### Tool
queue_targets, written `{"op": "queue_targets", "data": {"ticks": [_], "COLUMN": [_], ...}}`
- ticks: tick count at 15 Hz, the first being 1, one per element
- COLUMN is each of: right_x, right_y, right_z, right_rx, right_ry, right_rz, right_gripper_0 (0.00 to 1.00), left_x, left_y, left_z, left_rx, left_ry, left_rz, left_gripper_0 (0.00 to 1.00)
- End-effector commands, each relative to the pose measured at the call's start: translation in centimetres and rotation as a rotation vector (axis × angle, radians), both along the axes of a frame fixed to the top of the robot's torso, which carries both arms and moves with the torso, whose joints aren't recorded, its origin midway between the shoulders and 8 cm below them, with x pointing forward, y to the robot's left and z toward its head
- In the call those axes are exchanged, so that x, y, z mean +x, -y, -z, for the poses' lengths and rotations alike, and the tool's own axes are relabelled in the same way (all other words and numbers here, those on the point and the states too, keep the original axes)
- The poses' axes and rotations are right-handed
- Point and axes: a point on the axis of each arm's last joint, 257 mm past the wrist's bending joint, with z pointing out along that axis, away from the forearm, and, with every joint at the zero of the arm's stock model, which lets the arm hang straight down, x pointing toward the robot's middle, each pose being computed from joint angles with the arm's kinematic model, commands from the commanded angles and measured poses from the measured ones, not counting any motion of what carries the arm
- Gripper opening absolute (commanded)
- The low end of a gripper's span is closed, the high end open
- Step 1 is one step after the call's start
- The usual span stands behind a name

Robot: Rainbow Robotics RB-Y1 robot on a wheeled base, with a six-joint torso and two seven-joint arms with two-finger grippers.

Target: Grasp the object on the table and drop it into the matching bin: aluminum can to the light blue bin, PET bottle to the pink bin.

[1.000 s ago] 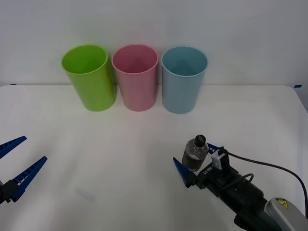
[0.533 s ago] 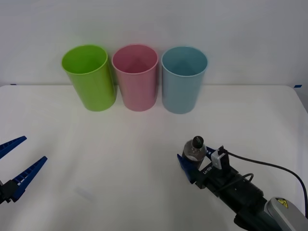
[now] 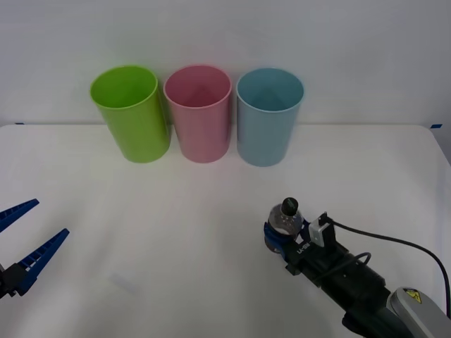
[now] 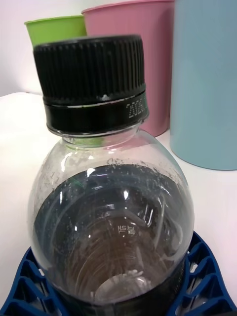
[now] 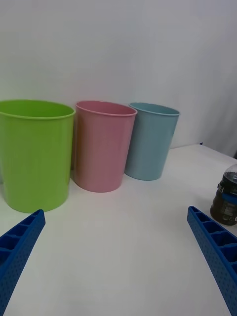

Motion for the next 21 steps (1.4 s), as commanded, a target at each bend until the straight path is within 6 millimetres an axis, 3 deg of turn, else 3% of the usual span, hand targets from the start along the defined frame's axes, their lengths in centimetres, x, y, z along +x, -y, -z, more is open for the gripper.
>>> {"op": "queue_targets", "data": {"ticks": [1, 5, 16, 21], "right_x": [0.3, 0.8, 1.1, 2.7], "right_y": [-0.3, -1.1, -6.3, -8.3], "right_z": [-0.9, -5.1, -17.9, -23.5], "right_rx": [0.016, 0.045, 0.294, 0.371], "right_ry": [0.014, 0.082, 0.063, 0.059], "right_rz": [-0.012, -0.038, -0.266, -0.334], "right_gripper_0": [0.0, 0.0, 0.0, 0.0], "left_x": [0.0, 0.0, 0.0, 0.0], "left_y": [0.0, 0.0, 0.0, 0.0], "left_z": [0.0, 0.0, 0.0, 0.0], "left_rx": [0.0, 0.0, 0.0, 0.0], "left_ry": [0.0, 0.0, 0.0, 0.0], "left_rz": [0.0, 0.0, 0.0, 0.0], "left_gripper_0": [1.0, 1.0, 1.0, 1.0]}}
